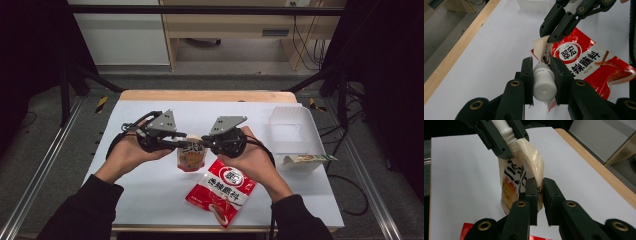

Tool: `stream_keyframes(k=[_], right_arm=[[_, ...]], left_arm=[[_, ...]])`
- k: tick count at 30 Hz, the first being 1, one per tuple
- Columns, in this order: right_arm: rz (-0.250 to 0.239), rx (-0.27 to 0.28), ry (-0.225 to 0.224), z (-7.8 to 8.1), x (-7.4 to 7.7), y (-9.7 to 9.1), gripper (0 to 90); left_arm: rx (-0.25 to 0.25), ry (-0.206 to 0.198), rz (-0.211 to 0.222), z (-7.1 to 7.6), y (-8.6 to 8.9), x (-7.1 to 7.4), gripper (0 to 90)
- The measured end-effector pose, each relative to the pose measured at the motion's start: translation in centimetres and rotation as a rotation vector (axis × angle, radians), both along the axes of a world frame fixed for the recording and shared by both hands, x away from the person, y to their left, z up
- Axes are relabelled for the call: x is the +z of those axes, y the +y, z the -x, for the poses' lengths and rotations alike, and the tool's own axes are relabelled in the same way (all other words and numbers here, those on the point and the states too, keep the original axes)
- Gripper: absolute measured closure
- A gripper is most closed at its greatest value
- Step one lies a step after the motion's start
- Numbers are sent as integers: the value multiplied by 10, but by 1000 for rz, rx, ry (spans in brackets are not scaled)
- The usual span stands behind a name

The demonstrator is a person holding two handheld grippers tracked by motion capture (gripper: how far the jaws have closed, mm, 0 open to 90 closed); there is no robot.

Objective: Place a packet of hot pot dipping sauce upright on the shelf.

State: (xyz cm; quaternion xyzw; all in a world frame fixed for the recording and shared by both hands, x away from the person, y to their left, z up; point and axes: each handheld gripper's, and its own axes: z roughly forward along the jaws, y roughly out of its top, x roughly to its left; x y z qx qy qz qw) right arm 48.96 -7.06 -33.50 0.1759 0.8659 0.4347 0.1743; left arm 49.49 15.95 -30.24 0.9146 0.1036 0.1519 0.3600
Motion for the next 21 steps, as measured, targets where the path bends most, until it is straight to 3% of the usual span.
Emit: stream_keyframes(k=[4,6,7,10,13,18,21], right_arm=[[35,12,-14,1,-1,1,664],[93,-7,-41,2,1,2,496],[93,-7,-41,2,1,2,496],[158,-8,-59,2,5,4,367],[218,13,-74,2,9,5,308],[308,47,-50,0,13,12,222],[329,71,-35,-2,15,17,270]], left_arm=[[-4,-7,-10,1,2,3,734],[-2,-7,-11,1,3,4,734],[-3,-7,-13,1,3,4,734],[-5,-12,-18,2,4,5,734],[-19,-20,-22,3,2,4,733],[-38,-24,-23,5,-1,3,733],[-50,-23,-23,7,-3,2,733]])
